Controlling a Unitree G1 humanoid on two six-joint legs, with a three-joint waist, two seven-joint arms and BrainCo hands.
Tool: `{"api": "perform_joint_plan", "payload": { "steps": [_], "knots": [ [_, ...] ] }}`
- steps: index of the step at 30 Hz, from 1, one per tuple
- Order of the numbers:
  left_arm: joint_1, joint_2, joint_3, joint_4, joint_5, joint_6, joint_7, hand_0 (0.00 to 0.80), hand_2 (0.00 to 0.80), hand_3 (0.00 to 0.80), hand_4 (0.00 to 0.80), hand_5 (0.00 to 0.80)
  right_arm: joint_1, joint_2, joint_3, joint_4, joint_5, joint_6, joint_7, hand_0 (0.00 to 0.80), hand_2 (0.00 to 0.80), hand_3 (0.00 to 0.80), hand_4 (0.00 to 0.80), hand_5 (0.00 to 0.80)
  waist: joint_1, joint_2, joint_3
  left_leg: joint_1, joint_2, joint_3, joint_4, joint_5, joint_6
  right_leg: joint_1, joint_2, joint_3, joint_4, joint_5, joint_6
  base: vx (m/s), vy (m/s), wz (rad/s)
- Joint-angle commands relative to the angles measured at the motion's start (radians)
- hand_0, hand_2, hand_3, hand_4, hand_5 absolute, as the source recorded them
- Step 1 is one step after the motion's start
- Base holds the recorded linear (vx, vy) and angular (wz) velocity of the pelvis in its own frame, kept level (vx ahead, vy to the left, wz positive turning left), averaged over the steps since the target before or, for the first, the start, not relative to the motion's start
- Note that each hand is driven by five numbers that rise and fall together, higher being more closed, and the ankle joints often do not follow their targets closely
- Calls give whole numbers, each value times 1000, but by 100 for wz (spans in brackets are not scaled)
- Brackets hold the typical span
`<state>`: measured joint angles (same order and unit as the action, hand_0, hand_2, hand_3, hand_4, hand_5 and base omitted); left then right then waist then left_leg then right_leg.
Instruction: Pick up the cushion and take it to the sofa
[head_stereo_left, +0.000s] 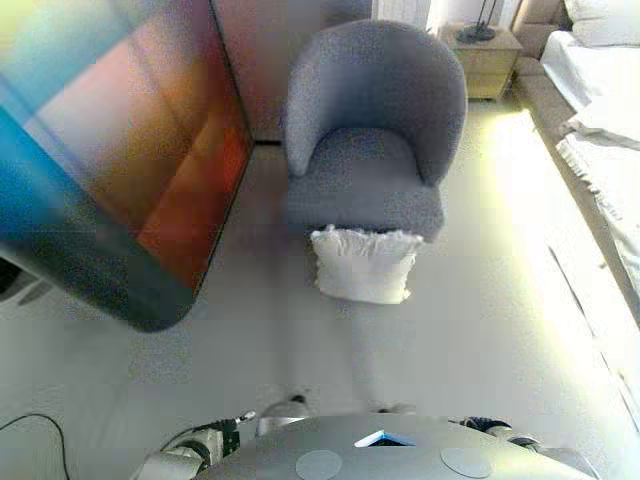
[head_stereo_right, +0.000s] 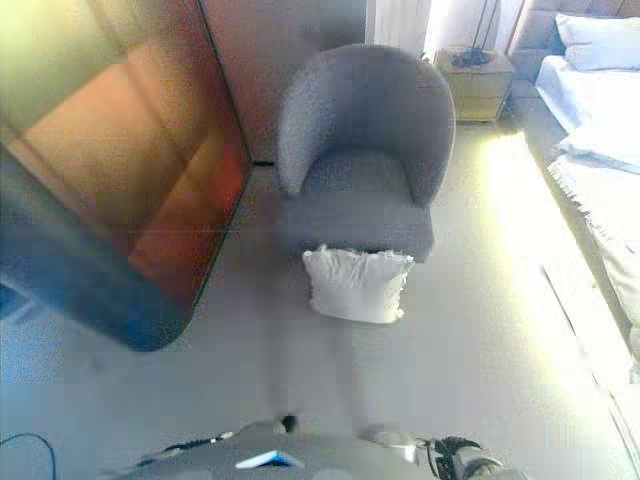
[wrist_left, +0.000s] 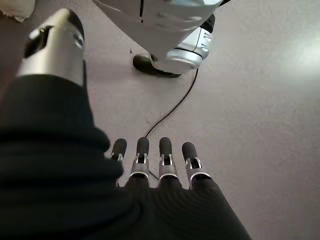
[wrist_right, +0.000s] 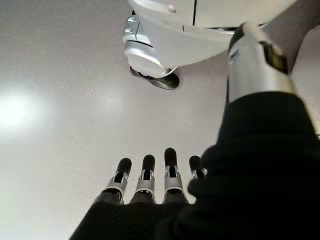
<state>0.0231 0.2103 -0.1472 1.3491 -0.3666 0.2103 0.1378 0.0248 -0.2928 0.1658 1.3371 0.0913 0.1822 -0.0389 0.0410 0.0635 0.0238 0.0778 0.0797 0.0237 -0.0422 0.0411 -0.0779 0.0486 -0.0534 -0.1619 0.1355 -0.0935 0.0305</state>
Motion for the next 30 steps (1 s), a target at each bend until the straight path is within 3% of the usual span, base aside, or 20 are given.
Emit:
{"api": "perform_joint_plan", "payload": {
  "steps": [1, 16, 22, 25, 28, 30],
  "knots": [
    [-54, 12, 18, 21, 9, 10, 12, 0, 0, 0, 0, 0, -63, 27, 16, 41, 24, 2, -3, 0, 0, 0, 0, 0, -9, -83, 52, 57, -90, 26, -15, -107, 60, 83, -23, 30, -196, 68, 44, 0, 0, 0],
    [-44, 14, 27, 21, 25, 0, -7, 0, 0, 0, 0, 0, -60, 26, 11, 40, 35, -6, 7, 0, 0, 0, 0, 0, -3, -85, 54, 64, -84, 32, -23, -105, 57, 90, -17, 17, -201, 67, 44, 1, -15, 2],
    [-47, 15, 23, 18, 27, -3, -11, 0, 0, 0, 0, 0, -63, 25, 14, 36, 46, 0, 5, 0, 0, 0, 0, 0, -7, -87, 60, 59, -84, 23, 7, -116, 61, 88, -8, 31, -184, 55, 32, -2, -65, 3],
    [-50, 15, 25, 17, 20, -13, -9, 0, 0, 0, 0, 0, -66, 22, 15, 36, 40, -3, 8, 0, 0, 0, 0, 0, -8, -94, 69, 42, -86, 11, 74, -137, 63, 79, -4, 44, -160, 46, 18, -3, -90, 2],
    [-58, 14, 34, 18, 20, -29, -11, 0, 0, 0, 0, 0, -76, 16, 16, 33, 32, -6, 11, 0, 0, 0, 0, 0, -6, -125, 92, -31, -107, 12, 279, -209, 71, 52, -22, 48, -106, 33, -6, -24, -105, 2],
    [-62, 12, 37, 20, 18, -39, -17, 0, 0, 0, 0, 0, -86, 10, 21, 29, 39, -2, 8, 0, 0, 0, 0, 0, 0, -140, 114, -108, -109, 15, 435, -192, 68, 36, -29, 47, -78, 31, -25, -42, -107, -6]
  ]
}}
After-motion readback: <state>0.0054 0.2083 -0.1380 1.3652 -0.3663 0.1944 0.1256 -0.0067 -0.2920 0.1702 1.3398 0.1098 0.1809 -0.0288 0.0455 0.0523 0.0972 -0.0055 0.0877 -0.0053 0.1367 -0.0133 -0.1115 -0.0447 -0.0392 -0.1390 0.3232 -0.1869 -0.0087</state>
